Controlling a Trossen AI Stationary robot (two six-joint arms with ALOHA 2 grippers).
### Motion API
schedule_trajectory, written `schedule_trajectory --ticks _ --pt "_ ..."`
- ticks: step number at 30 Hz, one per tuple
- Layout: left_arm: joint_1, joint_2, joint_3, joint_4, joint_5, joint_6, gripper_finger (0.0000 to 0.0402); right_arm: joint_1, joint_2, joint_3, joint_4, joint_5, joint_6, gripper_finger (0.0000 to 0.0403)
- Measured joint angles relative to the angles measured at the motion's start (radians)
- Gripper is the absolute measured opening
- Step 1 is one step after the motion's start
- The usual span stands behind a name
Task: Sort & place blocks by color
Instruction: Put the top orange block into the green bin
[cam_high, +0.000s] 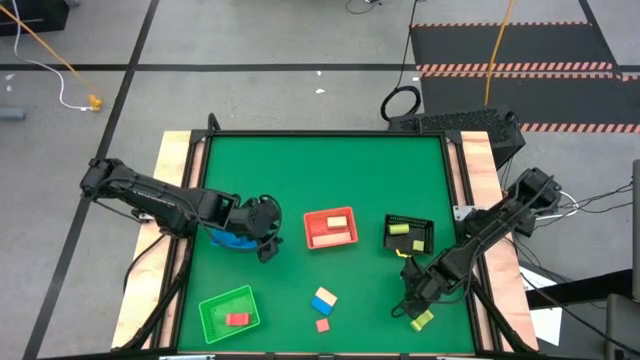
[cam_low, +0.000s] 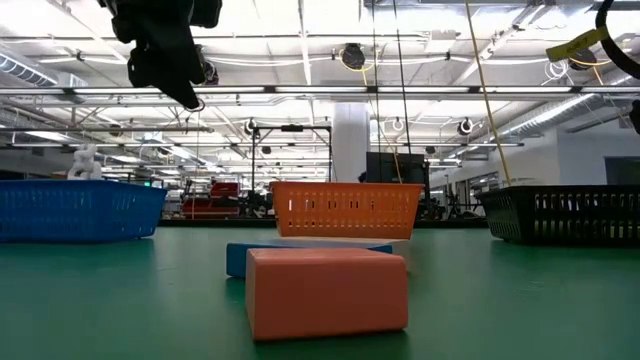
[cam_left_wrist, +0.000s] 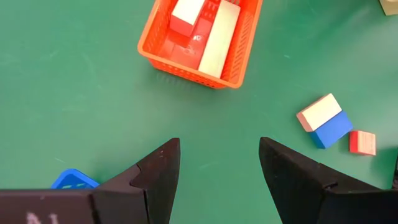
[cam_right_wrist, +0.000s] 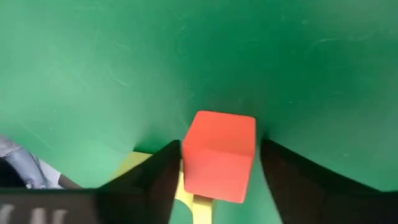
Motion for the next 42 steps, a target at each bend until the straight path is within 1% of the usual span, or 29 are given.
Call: schedule_trajectory --ticks 5,8,11,13,15,19,23,25,29,32,37,42 --pt "0.000 0.000 0.000 0.007 -0.006 0.001 0.0219 0.000 0.000 0.000 0.009 0.001 0.000 0.0115" --pt "0.000 0.000 0.000 0.053 -0.006 0.029 0.0219 -0.002 -0.003 0.000 0.030 0.024 -0.002 0.0114" --pt "-0.001 0.000 0.000 0.117 -0.007 0.096 0.0218 -0.010 -0.022 0.000 0.069 0.086 -0.017 0.0114" --pt "-0.003 0.000 0.000 0.167 -0.007 0.175 0.0218 -0.018 -0.046 0.000 0.119 0.149 -0.043 0.0114" --pt "-0.012 0.000 0.000 0.218 -0.016 0.284 0.0219 -0.033 -0.075 0.000 0.185 0.216 -0.089 0.0114" --pt "-0.042 0.000 0.000 0.317 -0.057 0.525 0.0219 -0.075 -0.137 0.000 0.295 0.378 -0.249 0.0114" --pt "-0.066 0.001 0.000 0.429 -0.099 0.696 0.0218 -0.141 -0.179 0.000 0.394 0.527 -0.460 0.0114" --pt "-0.077 0.008 0.000 0.481 -0.103 0.777 0.0218 -0.187 -0.183 0.000 0.463 0.572 -0.567 0.0116" --pt "-0.096 0.036 0.000 0.581 -0.101 0.897 0.0219 -0.284 -0.174 0.000 0.655 0.581 -0.815 0.0120" --pt "-0.099 0.057 0.000 0.637 -0.101 0.926 0.0218 -0.347 -0.172 0.000 0.767 0.562 -0.969 0.0122" --pt "-0.098 0.069 -0.001 0.705 -0.138 0.962 0.0219 -0.437 -0.171 0.000 0.861 0.446 -1.030 0.0123" --pt "-0.091 0.090 -0.001 0.775 -0.139 1.042 0.0218 -0.502 -0.171 0.000 0.940 0.393 -1.070 0.0124"
